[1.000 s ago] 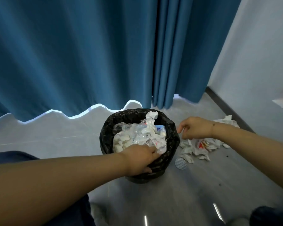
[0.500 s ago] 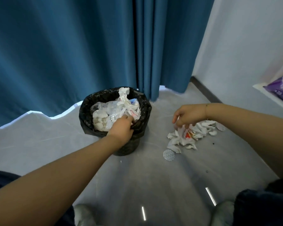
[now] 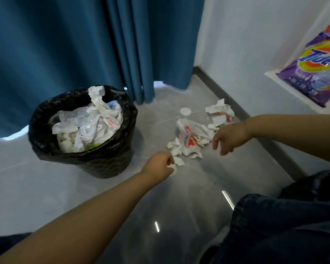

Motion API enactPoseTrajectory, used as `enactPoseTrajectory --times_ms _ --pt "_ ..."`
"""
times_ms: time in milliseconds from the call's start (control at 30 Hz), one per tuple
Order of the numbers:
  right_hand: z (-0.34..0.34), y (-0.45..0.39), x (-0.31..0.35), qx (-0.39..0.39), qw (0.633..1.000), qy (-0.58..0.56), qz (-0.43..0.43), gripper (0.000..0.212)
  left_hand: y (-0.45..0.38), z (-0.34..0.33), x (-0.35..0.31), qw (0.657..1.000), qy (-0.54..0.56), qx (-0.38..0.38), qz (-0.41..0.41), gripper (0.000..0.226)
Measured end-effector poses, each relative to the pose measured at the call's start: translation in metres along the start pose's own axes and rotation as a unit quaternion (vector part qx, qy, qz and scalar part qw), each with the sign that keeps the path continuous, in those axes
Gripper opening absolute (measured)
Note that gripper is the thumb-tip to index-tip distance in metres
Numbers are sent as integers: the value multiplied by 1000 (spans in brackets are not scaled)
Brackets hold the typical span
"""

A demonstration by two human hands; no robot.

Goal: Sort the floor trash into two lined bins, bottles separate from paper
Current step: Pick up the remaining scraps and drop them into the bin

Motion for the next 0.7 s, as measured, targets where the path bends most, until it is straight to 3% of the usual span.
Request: enactPoseTrajectory --times_ms 200,367,567,700 --pt "-27 -39 -27 10 1000 2 22 31 -45 -53 20 983 123 -29 135 42" --pt "-62 -80 -61 54 998 2 10 32 -65 -86 40 969 148 -34 194 69" --pt "-99 -133 -86 -10 996 -93 10 35 -74 -100 60 983 102 -16 149 45" --pt "-119 -149 -81 -45 995 -84 37 34 -75 -95 58 990 94 -43 101 31"
Point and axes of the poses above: each hand's wrist, its own y-axis away from the middle knuckle, its own z-axis out of the back of the hand, x = y × z, the point moved 4 cm from there along -y, towards the middle knuckle, and after that the axes turned 9 degrees about x, right-handed, at the moved point
